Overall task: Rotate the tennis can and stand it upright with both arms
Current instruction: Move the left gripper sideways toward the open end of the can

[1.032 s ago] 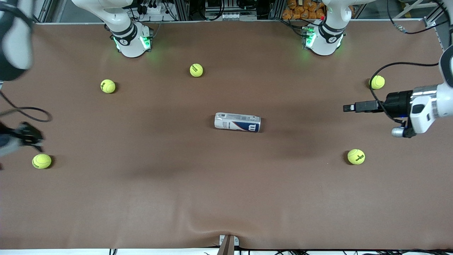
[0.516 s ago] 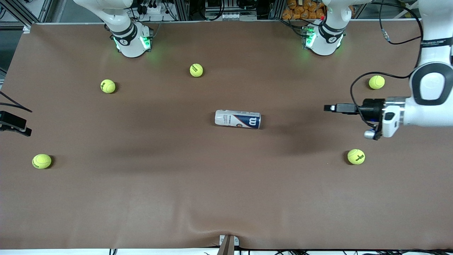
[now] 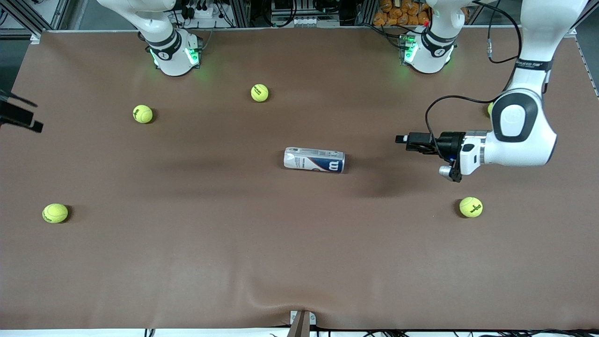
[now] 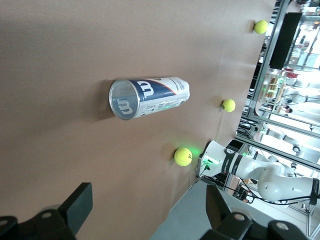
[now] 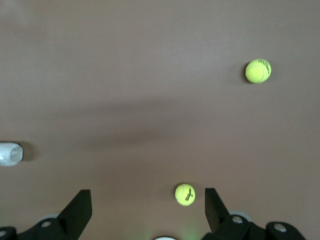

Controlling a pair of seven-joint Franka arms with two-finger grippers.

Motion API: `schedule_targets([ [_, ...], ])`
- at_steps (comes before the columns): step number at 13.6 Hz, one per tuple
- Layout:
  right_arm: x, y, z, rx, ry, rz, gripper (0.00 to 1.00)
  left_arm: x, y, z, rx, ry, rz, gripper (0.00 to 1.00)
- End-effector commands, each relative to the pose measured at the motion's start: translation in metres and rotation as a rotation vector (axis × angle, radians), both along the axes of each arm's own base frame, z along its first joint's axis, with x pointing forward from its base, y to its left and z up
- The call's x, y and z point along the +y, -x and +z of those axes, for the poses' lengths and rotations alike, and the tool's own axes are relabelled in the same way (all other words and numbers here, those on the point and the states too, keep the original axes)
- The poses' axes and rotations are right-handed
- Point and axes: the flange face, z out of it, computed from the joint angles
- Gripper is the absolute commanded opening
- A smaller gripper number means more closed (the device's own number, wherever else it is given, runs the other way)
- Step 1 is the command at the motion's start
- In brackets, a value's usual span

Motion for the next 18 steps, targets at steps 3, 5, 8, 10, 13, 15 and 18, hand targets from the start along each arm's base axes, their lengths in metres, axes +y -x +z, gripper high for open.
schedule_targets([
  [3,0.012,0.059,-0.017,-0.051,0.017,-0.004,1.00,-0.025,-0.002,-0.078,-0.072,0.154,0.016,1.00],
  [5,0.017,0.070,-0.011,-0.059,0.025,0.005,1.00,-0.050,0.001,-0.086,-0.082,0.145,0.035,1.00],
  [8,0.025,0.080,-0.001,-0.064,0.051,0.023,1.00,-0.075,0.002,-0.100,-0.077,0.152,0.067,1.00],
  [10,0.026,0.083,0.001,-0.050,0.039,0.023,1.00,-0.097,0.007,-0.105,-0.061,0.182,0.093,1.00],
  [13,0.025,0.073,0.002,-0.105,0.029,0.018,1.00,-0.102,0.007,-0.124,-0.084,0.180,0.117,1.00],
  [15,0.024,0.067,0.004,-0.144,0.029,0.015,1.00,-0.108,0.008,-0.138,-0.092,0.204,0.128,1.00],
  [18,0.027,0.064,0.007,-0.151,0.031,0.021,1.00,-0.129,0.012,-0.143,-0.081,0.229,0.156,1.00],
])
